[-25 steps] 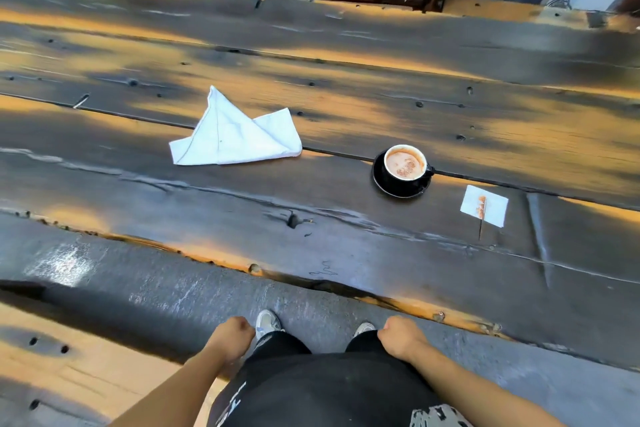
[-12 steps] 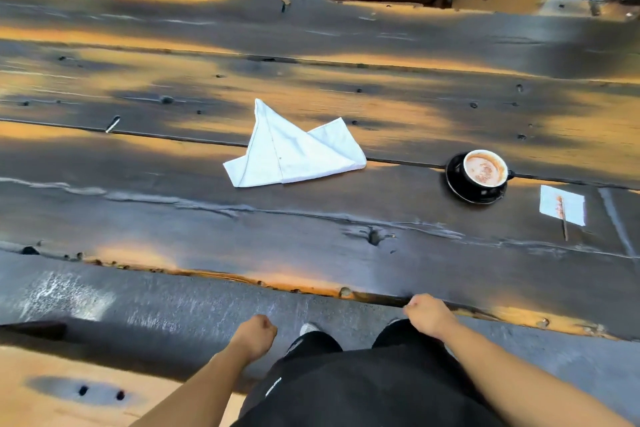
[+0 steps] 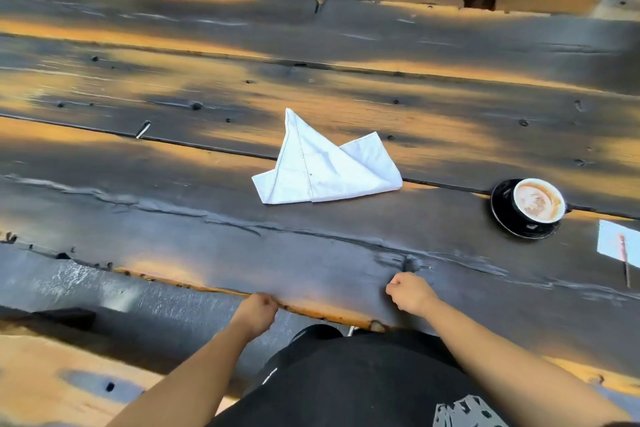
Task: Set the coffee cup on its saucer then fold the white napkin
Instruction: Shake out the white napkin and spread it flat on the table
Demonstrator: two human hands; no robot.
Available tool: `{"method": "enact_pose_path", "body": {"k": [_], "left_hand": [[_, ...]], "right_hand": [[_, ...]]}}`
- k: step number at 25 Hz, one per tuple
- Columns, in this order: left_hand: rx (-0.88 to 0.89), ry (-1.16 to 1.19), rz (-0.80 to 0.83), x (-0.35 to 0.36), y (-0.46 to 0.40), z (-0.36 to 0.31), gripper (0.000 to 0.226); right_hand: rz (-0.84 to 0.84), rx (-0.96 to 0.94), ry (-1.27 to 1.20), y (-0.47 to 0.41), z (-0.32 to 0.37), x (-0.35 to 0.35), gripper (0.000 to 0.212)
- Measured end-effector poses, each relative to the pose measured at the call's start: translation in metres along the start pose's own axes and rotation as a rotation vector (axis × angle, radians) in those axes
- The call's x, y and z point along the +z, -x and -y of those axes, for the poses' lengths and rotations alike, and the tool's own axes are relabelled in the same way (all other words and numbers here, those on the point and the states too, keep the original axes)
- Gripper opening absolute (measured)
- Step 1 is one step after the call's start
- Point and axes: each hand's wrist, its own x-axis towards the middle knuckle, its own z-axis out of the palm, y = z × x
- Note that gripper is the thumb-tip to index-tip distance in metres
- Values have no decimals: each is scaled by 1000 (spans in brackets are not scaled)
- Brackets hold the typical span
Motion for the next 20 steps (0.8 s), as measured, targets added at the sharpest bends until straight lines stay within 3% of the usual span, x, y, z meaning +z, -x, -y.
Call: {"method": "enact_pose_path", "body": {"k": [6, 13, 20], "left_hand": [[-13, 112, -69, -46, -22, -34, 22], [75, 325, 15, -120, -91, -109, 16], [100, 676, 94, -169, -149, -203, 19]], "right_hand": [[2, -62, 34, -31, 68, -8, 22], [-285, -76, -17, -69, 175, -10, 11], [-495, -60, 76, -111, 247, -21, 34]]}}
